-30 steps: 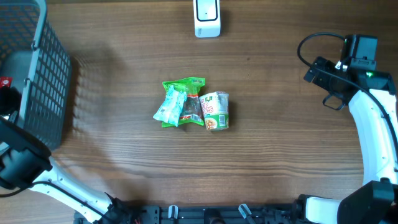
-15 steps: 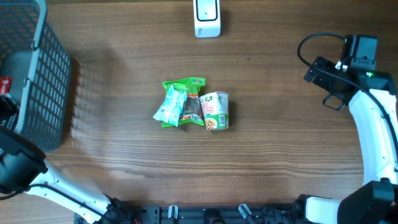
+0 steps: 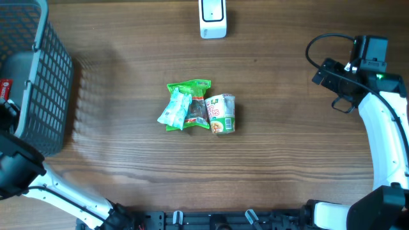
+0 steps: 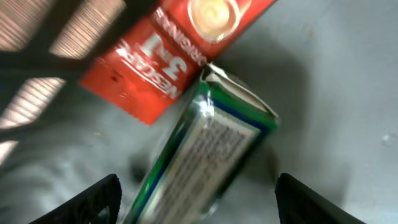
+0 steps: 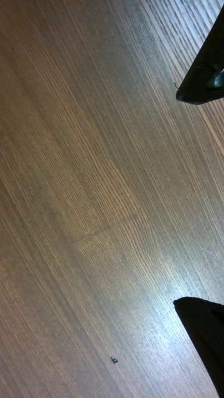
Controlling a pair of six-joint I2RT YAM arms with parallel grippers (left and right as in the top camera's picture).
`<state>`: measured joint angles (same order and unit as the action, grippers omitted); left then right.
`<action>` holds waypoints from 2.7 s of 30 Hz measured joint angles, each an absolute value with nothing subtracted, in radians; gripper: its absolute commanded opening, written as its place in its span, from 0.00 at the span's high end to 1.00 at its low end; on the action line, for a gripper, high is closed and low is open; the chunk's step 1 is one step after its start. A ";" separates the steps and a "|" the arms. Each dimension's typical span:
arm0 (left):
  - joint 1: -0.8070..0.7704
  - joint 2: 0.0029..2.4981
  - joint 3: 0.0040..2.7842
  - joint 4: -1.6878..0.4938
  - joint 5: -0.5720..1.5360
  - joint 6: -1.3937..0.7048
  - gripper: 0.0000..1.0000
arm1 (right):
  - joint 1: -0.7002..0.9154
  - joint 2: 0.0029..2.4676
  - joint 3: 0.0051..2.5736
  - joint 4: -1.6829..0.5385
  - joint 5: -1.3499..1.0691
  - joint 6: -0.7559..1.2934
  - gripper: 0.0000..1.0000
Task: Scan the item barcode
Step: 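Reach the left gripper into the basket toward the green box, then grasp the green-and-white box with the left gripper and lift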
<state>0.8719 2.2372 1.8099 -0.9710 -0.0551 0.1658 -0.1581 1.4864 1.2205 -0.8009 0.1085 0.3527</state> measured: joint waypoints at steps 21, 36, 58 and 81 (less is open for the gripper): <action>0.873 2.240 1.809 -0.948 0.077 0.107 0.67 | -0.158 1.486 1.221 -0.801 0.109 0.353 0.00; 0.858 1.926 1.803 -0.852 0.141 0.065 0.32 | -0.158 1.486 1.221 -0.801 0.109 0.353 0.00; 0.851 2.114 1.741 -0.898 0.090 0.046 0.43 | -0.158 1.486 1.221 -0.801 0.109 0.353 0.00; 0.852 2.200 1.754 -0.888 0.066 0.046 0.81 | -0.158 1.486 1.221 -0.801 0.109 0.353 0.00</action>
<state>0.8520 2.1998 1.7542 -0.8883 0.0662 0.0460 -0.1581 1.4864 1.2205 -0.8009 0.1085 0.3527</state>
